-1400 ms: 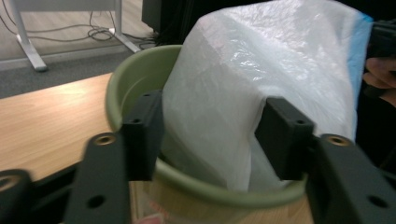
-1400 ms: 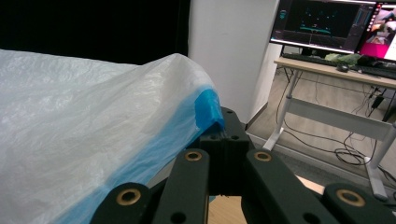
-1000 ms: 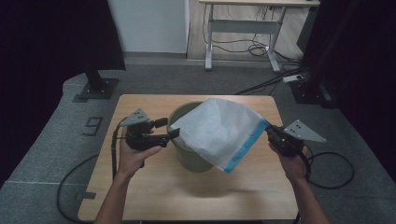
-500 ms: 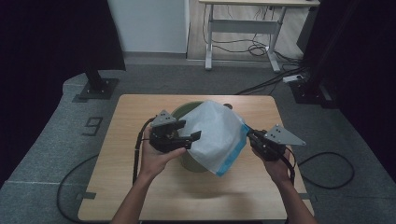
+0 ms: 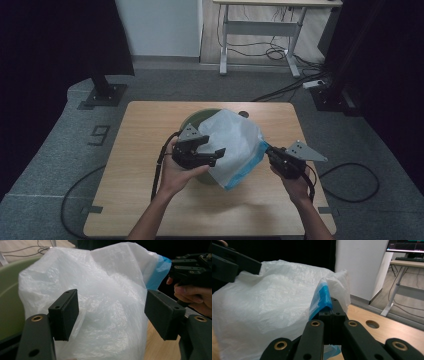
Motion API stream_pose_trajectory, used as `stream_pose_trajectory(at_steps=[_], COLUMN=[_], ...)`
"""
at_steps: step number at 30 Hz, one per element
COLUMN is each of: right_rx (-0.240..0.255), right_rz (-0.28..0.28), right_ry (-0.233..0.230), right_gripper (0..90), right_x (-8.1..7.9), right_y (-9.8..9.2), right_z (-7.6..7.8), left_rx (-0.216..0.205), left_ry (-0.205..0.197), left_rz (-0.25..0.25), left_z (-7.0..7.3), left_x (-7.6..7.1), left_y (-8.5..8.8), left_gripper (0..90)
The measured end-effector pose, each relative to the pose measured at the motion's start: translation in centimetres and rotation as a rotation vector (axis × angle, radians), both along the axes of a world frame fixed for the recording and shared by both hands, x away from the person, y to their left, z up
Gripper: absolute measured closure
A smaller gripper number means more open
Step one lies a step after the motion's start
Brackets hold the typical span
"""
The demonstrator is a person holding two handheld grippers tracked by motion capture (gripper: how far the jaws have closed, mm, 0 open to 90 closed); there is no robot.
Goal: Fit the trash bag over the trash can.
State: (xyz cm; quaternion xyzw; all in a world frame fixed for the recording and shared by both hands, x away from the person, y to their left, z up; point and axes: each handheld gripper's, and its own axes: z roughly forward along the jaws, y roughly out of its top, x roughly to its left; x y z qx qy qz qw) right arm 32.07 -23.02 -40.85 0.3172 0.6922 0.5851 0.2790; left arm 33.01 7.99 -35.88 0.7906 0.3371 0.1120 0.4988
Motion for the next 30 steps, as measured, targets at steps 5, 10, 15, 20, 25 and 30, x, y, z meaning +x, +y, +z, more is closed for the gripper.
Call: stream_pose_trajectory(at_steps=[5, 10, 15, 20, 25, 30], right_rx=[0.006, 0.040, 0.059, 0.074, 0.080, 0.105], right_rz=[0.020, 0.040, 0.054, 0.050, 0.044, 0.048], right_ry=[0.002, 0.008, 0.017, 0.027, 0.030, 0.042], right_gripper=[88.1, 88.1, 88.1, 88.1, 88.1, 88.0], right_x=[-0.7, -1.3, -1.5, -1.5, -1.7, -1.7], right_y=[0.4, 0.5, 0.5, 0.0, -0.4, -0.9], right_z=[-0.2, 0.0, 0.2, 0.2, 0.0, 0.0], left_rx=[0.023, 0.049, 0.054, 0.028, 0.007, -0.014], left_ry=[0.013, 0.025, 0.032, 0.050, 0.072, 0.093], left_rz=[-0.023, -0.034, -0.041, -0.084, -0.126, -0.171], left_z=[-0.8, -1.6, -2.2, -2.3, -2.2, -2.3], left_x=[-0.2, -0.2, 0.1, 0.0, 0.1, 0.3], left_y=[-0.8, -1.4, -1.5, -1.4, -1.2, -1.1], left_gripper=[26.9, 27.0, 38.5, 52.9, 65.9, 77.4])
